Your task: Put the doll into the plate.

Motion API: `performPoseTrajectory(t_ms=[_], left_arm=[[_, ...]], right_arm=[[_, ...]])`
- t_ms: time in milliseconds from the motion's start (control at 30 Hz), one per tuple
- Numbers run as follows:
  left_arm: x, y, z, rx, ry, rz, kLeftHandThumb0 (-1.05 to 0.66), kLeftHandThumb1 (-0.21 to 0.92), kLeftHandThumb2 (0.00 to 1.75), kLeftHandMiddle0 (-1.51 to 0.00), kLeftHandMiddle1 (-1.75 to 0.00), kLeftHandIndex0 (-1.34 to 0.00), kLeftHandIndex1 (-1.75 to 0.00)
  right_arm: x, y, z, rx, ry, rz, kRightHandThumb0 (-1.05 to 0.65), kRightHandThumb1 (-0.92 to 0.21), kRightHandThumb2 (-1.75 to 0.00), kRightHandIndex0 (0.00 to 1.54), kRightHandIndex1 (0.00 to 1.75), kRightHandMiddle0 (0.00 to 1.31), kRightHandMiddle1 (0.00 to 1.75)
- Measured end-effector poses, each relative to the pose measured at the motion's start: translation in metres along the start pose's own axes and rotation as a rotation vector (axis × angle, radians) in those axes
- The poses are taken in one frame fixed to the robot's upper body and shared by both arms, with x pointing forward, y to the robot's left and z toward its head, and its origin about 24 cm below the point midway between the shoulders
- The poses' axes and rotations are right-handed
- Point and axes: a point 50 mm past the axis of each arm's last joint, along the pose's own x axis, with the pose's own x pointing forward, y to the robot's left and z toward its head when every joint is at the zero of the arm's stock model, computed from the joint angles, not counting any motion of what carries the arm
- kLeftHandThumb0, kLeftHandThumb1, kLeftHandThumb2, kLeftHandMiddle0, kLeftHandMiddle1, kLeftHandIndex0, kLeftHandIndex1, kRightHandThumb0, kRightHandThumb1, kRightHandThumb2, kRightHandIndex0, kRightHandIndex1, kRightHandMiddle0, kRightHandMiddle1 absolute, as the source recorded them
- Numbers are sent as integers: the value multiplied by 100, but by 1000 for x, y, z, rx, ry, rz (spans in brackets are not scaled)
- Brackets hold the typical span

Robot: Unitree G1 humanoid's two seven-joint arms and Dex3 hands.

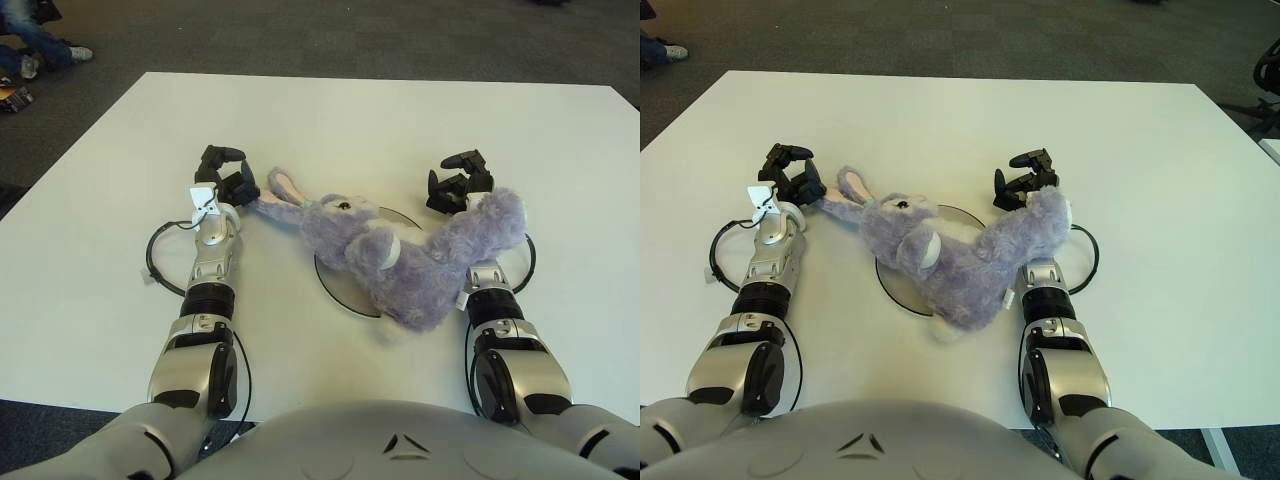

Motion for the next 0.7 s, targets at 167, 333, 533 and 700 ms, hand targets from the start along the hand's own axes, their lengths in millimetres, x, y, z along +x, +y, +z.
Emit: performPoseTrajectory(t_ms=[167,333,533,700], left_arm=[[0,0,0,5,6,-7,-45,43,118,-129,-175,-53,-175],[1,0,0,15,10,-13,-45,43,118,-129,-175,-53,-175],[1,-1,0,17,12,-14,-45,41,120,-128,-175,-54,-175],[1,0,0,15,11,-14,-45,41,120,-127,-175,-54,-175]], right_arm=[[0,0,0,-1,-1,-2,-1,-35,-119,71,156,40,164],[0,-1,0,-3,0,-3,-1,-35,-120,71,157,40,164],[-1,-1,0,-4,0,-3,-1,-35,-120,71,157,40,164],[-1,-1,0,-4,0,-3,-1,-35,-120,71,157,40,164]])
